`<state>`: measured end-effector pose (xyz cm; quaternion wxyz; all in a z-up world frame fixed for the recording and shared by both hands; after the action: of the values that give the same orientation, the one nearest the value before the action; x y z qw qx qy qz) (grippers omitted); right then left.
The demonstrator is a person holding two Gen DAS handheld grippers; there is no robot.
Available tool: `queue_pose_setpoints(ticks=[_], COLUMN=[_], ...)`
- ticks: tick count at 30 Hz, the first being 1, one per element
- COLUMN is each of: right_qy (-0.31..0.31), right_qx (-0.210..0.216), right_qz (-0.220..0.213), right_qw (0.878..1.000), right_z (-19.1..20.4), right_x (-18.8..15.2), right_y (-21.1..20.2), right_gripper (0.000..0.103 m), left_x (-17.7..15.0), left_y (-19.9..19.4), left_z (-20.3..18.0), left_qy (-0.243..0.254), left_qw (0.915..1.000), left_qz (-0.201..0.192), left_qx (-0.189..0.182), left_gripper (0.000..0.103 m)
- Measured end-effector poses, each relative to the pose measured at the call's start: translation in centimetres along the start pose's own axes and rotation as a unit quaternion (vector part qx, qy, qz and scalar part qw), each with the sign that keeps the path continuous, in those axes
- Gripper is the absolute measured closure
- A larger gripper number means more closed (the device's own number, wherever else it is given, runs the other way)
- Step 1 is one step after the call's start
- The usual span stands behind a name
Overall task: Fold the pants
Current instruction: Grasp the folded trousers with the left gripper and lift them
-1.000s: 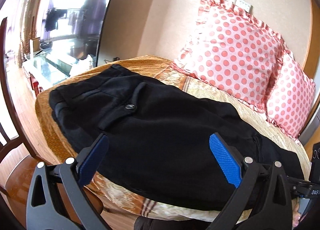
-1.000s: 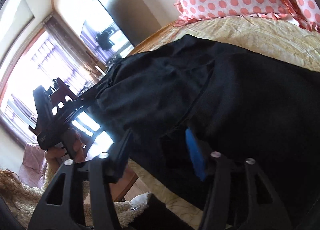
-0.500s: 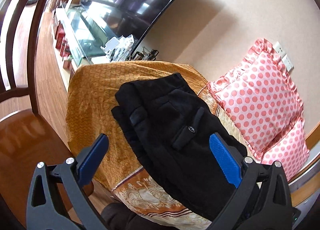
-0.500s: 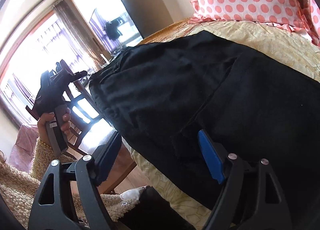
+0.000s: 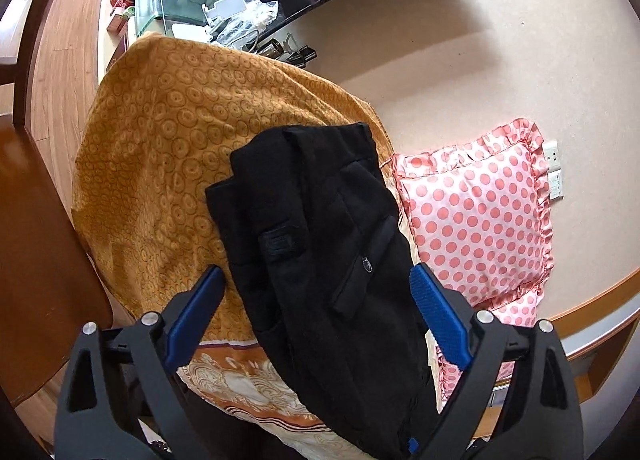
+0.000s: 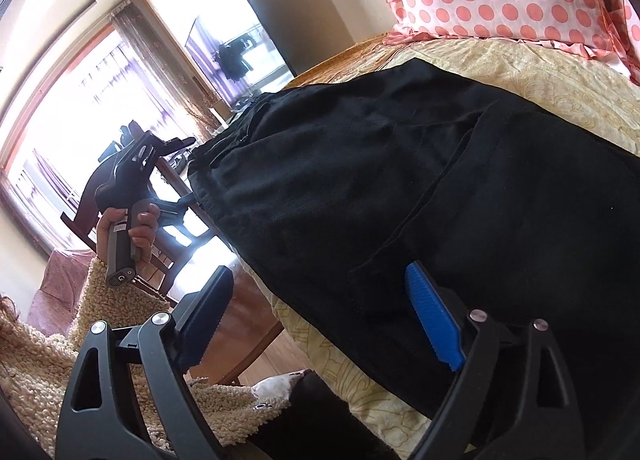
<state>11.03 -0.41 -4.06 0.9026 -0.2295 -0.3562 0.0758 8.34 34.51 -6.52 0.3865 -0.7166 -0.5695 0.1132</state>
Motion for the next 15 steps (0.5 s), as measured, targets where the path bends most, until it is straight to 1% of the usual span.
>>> queue_pose_setpoints(ticks=[2,4,8,10,12,14,15], right_qy=[-0.001,-0.004,-0.005,-0.005,-0.005,-0.006,-0.006], right_qx=[0.002,0.002,0.004,0.006,0.007,0.008,0.009], right_qz=[0.001,0.002,0.003,0.002,0.002,0.001,0.000], right_qw=[1.000,1.000,1.000,1.000,1.000,1.000,1.000], right_z=[0.0,0.0,0.0,0.0,0.0,0.0,0.0], right_x=[0.0,-0.1,-0.1,-0.2,-0.2,-0.2,-0.2], right_y=[0.1,0.2,0.1,0.1,0.0,0.0,0.0], right_gripper=[0.010,0.009,0.008,0.008,0.008,0.008,0.008], left_x=[0.0,0.0,-0.2,-0.2,0.0,0.3,0.3], left_y=[-0.4,-1.2,-1.9,-1.5,-0.8,-0.2,-0.1], left_z=[-0.5,-1.4,-3.4,-3.5,-3.1,-2.2,-1.9], left_qy=[0.004,0.013,0.053,0.053,0.041,0.027,0.023], left_qw=[1.0000,0.9996,0.9979,0.9979,0.9986,0.9992,0.9992], left_qz=[-0.006,-0.015,-0.035,-0.033,-0.031,-0.029,-0.031], left_qx=[-0.005,-0.022,-0.015,-0.016,-0.013,-0.002,0.000], left_gripper=[0.010,0.011,0.011,0.011,0.012,0.029,0.033])
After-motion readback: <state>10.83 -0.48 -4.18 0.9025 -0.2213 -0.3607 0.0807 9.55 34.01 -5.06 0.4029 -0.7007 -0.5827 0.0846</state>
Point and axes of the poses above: each gripper's, at about its wrist camera, not at the fingertips, and y roughly the way its jaws point, z to its left, x to its top, the point moved 8 cm from there along y, roughly the way its jaws point, and after that the axes turned 15 degrees about x, right-handed, at the moved point
